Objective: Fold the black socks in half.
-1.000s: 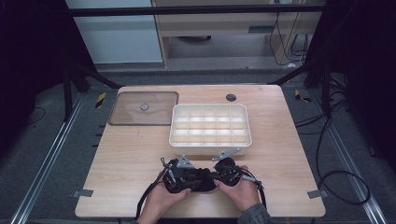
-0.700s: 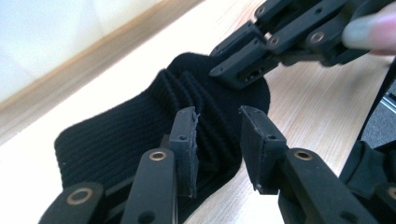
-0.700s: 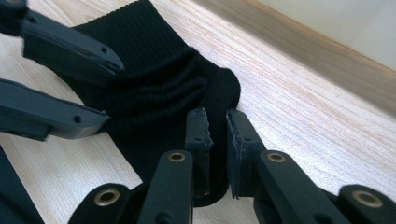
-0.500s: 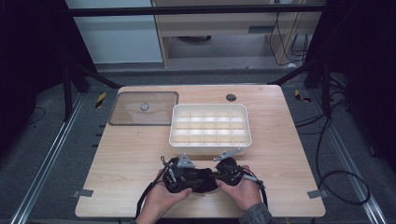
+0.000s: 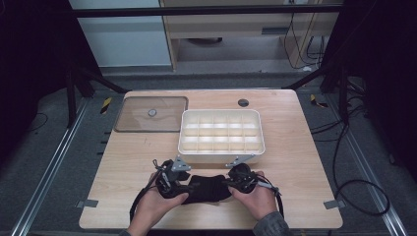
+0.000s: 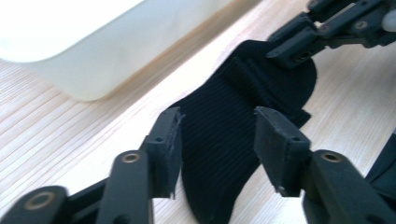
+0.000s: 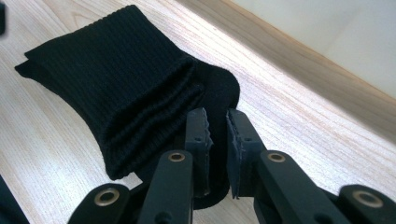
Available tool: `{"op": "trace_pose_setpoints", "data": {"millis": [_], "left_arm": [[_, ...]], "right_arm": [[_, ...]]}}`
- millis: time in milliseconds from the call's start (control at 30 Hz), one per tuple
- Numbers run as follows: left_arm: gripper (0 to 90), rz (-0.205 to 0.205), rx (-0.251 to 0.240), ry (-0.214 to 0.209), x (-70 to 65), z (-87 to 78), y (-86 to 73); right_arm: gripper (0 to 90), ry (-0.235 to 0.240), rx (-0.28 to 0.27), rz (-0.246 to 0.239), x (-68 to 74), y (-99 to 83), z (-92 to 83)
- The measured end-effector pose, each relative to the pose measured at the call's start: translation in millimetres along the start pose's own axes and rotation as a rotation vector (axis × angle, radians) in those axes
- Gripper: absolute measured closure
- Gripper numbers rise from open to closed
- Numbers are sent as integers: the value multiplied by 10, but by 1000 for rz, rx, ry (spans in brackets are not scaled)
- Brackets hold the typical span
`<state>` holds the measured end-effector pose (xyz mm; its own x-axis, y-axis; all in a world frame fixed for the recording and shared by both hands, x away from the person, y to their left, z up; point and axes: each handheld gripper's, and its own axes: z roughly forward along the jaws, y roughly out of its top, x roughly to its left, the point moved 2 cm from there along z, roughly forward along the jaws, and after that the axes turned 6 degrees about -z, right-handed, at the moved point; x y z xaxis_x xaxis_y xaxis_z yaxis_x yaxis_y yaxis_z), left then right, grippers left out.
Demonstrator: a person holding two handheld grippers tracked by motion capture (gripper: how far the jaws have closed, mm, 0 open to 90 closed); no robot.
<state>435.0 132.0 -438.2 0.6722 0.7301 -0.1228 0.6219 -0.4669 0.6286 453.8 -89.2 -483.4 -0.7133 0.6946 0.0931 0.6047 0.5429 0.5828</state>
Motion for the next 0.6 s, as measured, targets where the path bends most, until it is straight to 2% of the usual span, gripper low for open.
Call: {"op": "trace_pose_setpoints", "data": {"millis": [133,233,367,500,567,600], "left_arm": [[444,-43,-9,31,149,-64,-48],[409,-56,-1,42,218,-74,-91],[432,-64,8,60,267,-67,-141],[453,-72,27,47,279,-5,-216],[467,-67,43,39,268,33,-254],[477,-58,56,38,258,53,-277]], "right_arm": [[804,-4,3,-5,7,14,-5],[803,-5,-4,-4,10,21,-21],[802,-5,-5,-4,21,12,-22],[802,-7,-12,-8,38,13,-29],[802,-7,-9,12,63,13,-36],[801,-9,-13,-8,55,7,-39]]}}
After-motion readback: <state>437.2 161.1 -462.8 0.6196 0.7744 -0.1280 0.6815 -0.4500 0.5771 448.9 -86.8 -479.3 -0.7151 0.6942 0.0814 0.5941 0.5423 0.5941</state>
